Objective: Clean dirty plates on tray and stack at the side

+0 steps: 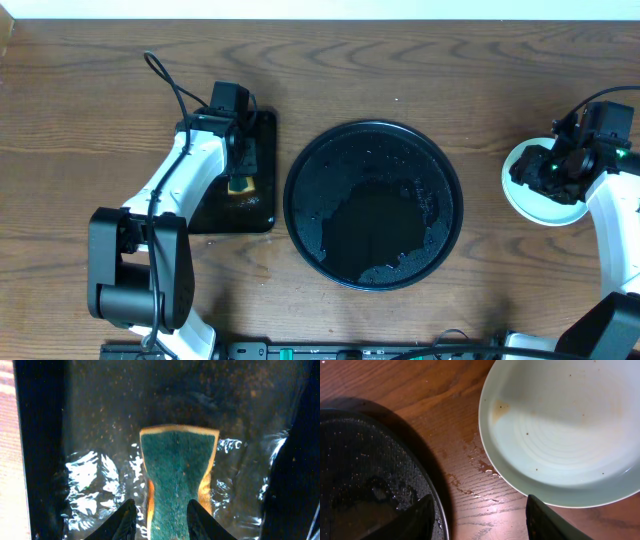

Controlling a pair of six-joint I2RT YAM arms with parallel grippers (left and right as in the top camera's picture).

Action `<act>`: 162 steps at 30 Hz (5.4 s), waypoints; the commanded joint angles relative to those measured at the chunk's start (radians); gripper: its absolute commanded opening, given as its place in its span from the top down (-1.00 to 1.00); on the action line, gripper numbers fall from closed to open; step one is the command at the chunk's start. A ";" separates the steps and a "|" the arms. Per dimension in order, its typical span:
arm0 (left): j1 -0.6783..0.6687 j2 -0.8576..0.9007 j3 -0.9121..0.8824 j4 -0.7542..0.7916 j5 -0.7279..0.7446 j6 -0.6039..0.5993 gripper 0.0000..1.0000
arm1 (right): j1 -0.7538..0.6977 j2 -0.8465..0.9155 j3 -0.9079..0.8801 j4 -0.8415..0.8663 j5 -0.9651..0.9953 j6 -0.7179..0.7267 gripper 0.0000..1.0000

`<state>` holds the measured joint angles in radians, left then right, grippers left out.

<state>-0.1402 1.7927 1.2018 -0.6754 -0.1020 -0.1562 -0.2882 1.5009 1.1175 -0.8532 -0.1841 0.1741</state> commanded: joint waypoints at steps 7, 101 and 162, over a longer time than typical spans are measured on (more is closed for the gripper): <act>0.002 -0.163 0.014 -0.010 0.069 0.005 -0.02 | 0.034 0.003 0.011 0.044 -0.221 -0.158 -0.28; -0.003 -1.316 -0.369 -0.262 0.162 -0.070 -0.60 | 0.325 -1.491 -1.036 0.974 0.046 -0.161 -0.99; 0.067 -1.580 -0.678 -0.156 0.143 -0.055 -0.61 | 0.329 -1.495 -1.112 0.791 0.045 -0.190 -0.99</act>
<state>-0.0864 0.2737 0.6006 -0.8730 0.0498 -0.2283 0.0288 0.0116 0.0067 -0.0589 -0.1394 -0.0055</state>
